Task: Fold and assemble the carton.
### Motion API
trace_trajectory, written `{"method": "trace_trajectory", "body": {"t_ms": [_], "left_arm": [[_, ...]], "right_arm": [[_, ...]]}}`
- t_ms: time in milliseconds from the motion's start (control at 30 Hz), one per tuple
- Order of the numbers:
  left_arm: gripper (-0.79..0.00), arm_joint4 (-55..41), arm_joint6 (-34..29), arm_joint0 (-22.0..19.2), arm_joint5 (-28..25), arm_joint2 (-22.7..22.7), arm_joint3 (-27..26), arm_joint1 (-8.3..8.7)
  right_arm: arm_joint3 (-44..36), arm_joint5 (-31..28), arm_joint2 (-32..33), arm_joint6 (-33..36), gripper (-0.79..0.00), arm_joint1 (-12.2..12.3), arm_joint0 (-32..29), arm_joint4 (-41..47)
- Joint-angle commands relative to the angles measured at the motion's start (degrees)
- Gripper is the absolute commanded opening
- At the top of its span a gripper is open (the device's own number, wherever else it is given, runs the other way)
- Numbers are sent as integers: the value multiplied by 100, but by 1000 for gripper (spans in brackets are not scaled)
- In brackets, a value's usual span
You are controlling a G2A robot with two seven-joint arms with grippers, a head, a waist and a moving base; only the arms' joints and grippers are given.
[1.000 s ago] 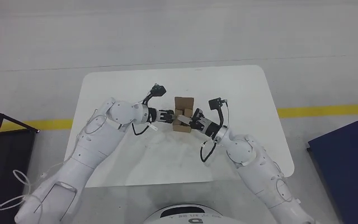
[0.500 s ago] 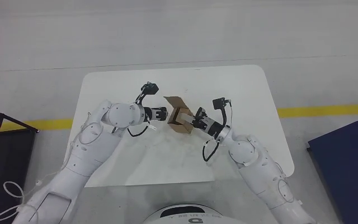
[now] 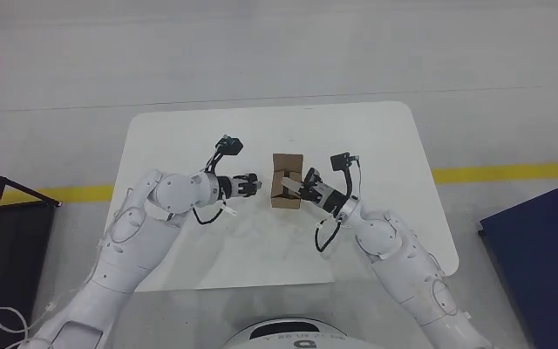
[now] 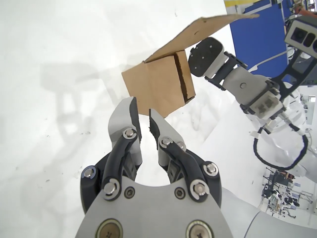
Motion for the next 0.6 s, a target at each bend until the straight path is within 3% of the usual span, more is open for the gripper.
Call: {"method": "trace_trajectory", "body": {"t_ms": [0, 200, 567], "left_arm": [[-459, -132, -5, -210, -86, 169, 339, -54], [-563, -479, 26, -721, -359, 604, 983, -220], [-505, -665, 57, -1111, -442, 979, 1360, -379]], "right_arm": [[3, 1, -2, 1, 0, 1, 2, 4], [-5, 4, -4, -29, 0, 4, -10, -13], [5, 26, -24, -32, 0, 6, 3, -14]]}}
